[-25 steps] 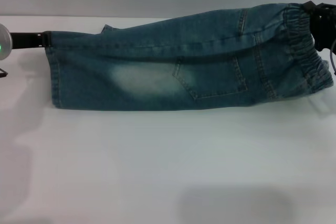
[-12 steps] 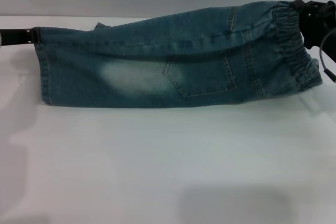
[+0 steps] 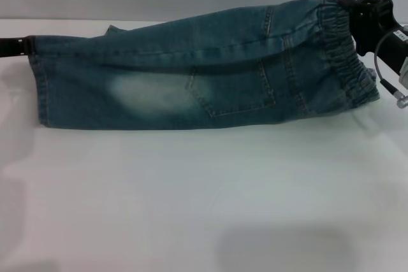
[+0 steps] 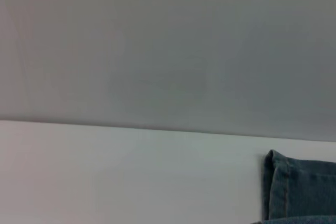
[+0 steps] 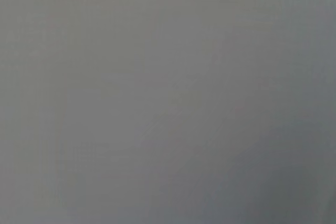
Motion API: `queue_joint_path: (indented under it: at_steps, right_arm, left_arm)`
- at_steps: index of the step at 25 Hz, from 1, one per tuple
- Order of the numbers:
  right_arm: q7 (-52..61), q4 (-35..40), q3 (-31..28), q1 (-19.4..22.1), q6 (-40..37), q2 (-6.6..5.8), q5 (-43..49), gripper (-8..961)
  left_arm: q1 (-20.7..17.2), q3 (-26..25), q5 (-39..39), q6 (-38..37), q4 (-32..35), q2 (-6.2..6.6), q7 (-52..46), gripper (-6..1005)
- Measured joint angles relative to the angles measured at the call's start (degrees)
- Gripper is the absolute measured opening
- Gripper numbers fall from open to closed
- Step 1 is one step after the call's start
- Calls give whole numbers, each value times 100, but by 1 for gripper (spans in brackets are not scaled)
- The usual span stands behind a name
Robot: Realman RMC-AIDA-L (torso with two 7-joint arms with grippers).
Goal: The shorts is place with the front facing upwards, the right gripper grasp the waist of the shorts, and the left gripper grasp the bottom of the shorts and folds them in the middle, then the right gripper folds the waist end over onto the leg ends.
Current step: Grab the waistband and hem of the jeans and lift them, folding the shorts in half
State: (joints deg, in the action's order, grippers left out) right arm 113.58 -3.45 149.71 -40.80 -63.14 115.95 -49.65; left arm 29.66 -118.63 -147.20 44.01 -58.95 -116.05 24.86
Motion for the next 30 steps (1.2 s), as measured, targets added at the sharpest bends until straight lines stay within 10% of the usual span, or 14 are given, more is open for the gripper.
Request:
queue_joint_path:
  at_steps: [30]
  right_arm:
    - [-6,-250,-370,721,-155,68,-94,26]
  left_arm:
    - [295,238,25,13,3,-172,81,26]
